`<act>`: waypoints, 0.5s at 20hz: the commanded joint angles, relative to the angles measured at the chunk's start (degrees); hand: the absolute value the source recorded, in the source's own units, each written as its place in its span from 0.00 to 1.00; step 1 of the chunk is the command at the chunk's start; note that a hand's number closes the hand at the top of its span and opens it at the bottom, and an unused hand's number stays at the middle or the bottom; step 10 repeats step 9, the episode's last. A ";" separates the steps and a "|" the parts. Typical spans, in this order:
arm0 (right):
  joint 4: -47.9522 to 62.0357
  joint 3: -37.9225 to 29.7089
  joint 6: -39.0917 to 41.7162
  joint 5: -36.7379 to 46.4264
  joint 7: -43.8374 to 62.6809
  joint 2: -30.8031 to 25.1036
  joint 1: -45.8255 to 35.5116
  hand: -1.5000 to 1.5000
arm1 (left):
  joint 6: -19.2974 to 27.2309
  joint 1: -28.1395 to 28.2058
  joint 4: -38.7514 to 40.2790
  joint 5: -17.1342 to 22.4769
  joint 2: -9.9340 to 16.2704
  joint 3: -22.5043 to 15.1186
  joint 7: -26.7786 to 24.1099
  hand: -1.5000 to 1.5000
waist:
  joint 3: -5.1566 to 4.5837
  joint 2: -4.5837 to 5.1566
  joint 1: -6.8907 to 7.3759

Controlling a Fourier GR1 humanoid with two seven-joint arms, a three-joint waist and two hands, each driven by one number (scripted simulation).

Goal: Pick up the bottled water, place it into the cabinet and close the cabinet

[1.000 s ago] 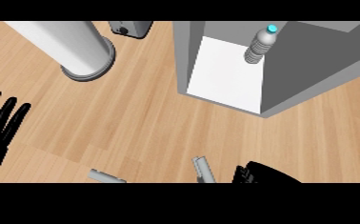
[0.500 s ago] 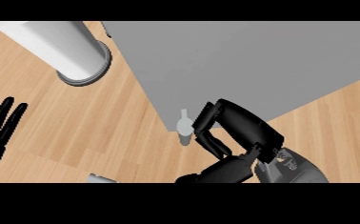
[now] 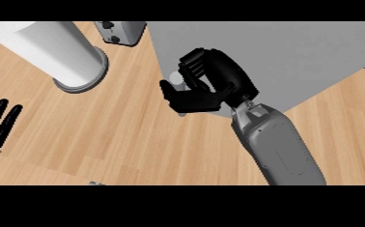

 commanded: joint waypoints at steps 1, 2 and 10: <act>9.99 -5.42 -7.58 -0.50 -3.39 0.52 -10.15 1.00 | 0.48 0.24 0.23 -0.34 -1.45 -0.97 -0.24 0.00 | -0.29 0.79 -0.48; 10.07 -5.92 -9.24 0.33 -3.45 0.53 -10.48 0.00 | -0.12 0.93 -0.15 -0.40 -0.97 -0.42 -0.54 0.00 | -0.30 0.63 0.35; 13.28 -5.22 -15.06 -4.20 -1.89 0.55 -13.55 0.00 | -1.02 1.37 1.23 0.64 -0.36 1.10 -0.35 0.00 | -0.28 0.49 -0.78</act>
